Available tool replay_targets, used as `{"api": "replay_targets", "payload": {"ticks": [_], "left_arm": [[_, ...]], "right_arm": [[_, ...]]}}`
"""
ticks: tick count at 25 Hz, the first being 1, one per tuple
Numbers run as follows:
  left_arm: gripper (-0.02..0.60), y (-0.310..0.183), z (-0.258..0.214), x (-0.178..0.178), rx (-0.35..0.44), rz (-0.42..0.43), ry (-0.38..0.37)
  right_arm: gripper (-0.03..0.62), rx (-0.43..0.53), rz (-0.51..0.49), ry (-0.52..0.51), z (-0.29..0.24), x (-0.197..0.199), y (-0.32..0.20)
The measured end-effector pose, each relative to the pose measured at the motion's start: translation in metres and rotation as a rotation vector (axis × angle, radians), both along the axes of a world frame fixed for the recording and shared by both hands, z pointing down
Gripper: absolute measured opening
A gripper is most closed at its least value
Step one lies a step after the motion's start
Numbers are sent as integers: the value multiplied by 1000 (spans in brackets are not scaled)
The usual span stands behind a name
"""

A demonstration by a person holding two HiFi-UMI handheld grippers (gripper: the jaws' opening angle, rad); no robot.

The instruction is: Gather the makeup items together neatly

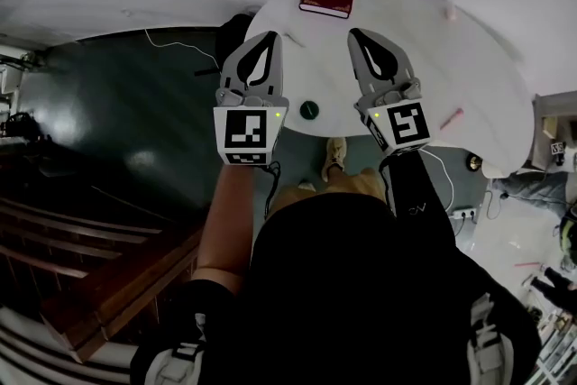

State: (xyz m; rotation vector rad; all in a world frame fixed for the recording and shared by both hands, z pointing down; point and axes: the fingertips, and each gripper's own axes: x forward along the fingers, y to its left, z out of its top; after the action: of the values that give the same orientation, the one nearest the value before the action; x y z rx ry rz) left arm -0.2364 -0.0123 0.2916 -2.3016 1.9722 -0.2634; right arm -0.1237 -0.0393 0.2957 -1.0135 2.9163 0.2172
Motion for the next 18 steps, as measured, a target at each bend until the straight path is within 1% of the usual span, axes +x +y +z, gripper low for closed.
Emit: {"api": "replay_targets", "payload": {"ticks": [3, 6, 8, 13, 16, 18], "left_arm": [[11, -31, -6, -6, 21, -39, -9], [10, -56, -14, -13, 53, -85, 8], [9, -69, -13, -17, 53, -100, 17], [11, -92, -1, -25, 22, -103, 60], [10, -100, 3, -33, 14, -98, 63], [11, -107, 3, -39, 19, -80, 58]], "right_arm": [[2, 9, -36, -10, -6, -9, -36], [2, 18, -89, -5, -9, -18, -63], [2, 12, -113, 4, -4, -23, -78], [3, -20, -142, 7, 8, -35, -100], [2, -20, -150, -40, 4, -48, -103], [2, -28, -149, -38, 4, -57, -104]]}}
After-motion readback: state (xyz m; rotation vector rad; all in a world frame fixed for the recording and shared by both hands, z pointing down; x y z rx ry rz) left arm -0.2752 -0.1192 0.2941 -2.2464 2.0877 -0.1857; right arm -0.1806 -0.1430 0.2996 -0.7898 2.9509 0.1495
